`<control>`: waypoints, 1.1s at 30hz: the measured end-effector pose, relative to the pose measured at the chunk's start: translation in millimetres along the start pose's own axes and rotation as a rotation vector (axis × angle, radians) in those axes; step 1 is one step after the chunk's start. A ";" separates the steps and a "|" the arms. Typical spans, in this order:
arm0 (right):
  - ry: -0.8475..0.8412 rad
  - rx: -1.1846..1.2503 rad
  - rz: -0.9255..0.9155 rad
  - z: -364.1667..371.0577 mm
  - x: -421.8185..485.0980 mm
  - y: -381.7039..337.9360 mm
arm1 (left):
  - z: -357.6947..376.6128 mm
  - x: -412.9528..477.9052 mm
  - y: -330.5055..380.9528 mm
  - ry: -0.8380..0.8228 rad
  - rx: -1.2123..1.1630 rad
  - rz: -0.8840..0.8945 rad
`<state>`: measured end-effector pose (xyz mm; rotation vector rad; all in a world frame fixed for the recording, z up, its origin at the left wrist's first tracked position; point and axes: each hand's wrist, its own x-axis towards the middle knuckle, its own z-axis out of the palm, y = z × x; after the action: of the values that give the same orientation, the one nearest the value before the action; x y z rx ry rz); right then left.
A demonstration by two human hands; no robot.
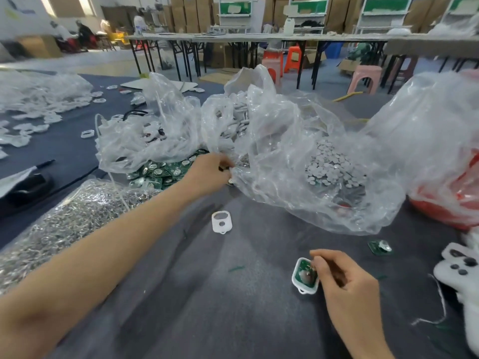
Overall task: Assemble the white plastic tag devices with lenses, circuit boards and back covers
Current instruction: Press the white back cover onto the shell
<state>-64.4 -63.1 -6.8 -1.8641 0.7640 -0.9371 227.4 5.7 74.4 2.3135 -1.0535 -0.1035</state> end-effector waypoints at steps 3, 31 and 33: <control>0.053 -0.126 -0.074 4.1 2.2 2.3 | -0.7 67.4 11.2 0.058 0.074 0.023; -0.063 -0.126 -0.257 11.6 7.0 2.5 | 38.4 -108.2 28.8 0.132 -0.804 -0.035; -0.056 -0.076 -0.255 6.6 2.0 -3.5 | 52.2 -133.1 42.7 0.031 -0.857 -0.017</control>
<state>-57.4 -60.4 -5.2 -2.0800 0.5423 -1.0213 92.3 53.3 32.5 1.5361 -0.7598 -0.4319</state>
